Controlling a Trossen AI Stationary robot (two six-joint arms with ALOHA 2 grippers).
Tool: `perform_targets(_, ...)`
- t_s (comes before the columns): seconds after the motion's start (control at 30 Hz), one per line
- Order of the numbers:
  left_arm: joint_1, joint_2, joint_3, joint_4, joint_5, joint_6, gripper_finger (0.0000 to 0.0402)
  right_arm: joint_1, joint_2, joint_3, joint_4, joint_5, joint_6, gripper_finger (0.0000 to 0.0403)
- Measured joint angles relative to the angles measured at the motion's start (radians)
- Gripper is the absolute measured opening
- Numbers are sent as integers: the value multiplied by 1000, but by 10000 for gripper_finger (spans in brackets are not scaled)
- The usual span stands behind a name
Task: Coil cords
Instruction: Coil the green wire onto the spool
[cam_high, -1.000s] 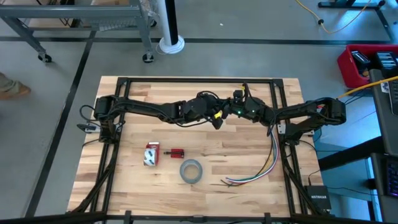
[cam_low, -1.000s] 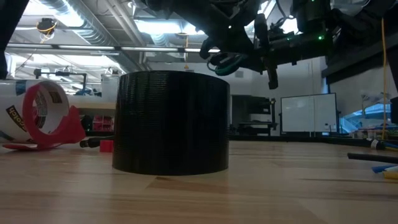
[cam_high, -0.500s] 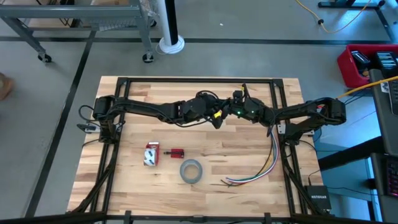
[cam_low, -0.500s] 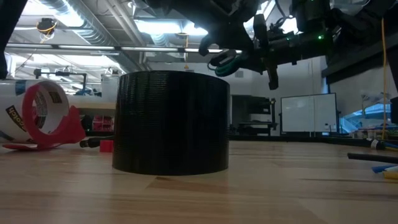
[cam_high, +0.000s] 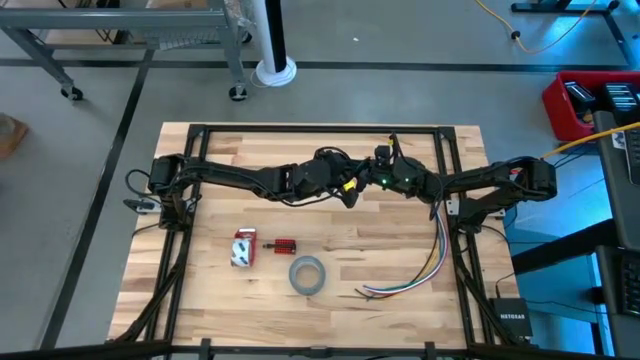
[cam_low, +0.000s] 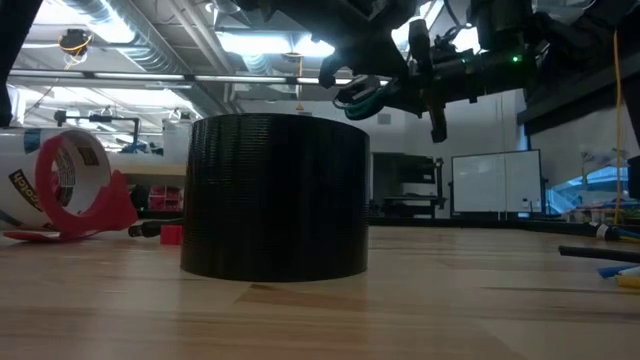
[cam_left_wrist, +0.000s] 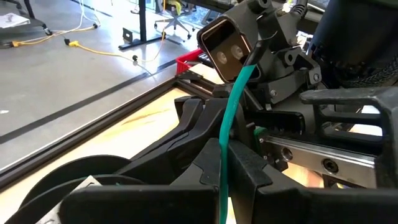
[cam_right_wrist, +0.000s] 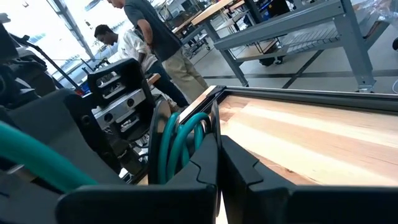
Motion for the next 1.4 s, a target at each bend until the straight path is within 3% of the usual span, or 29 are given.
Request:
perform_targets(0.27, -21, -2, 0, -7, -20, -25, 0, 0, 0, -1, -3, -1, 0, 5)
perform_targets(0.5, -43, -27, 5, -4, -97, 3, 0, -1, 5, -6, -31, 1, -1, 5)
perform_targets(0.93, -40, -37, 3, -69, -104, -21, 0, -1, 3, -4, 1, 0, -1, 5)
perform_targets(1.4, -38, -35, 3, -84, -104, 0, 0, -1, 2, -3, 68, -75, 24, 5)
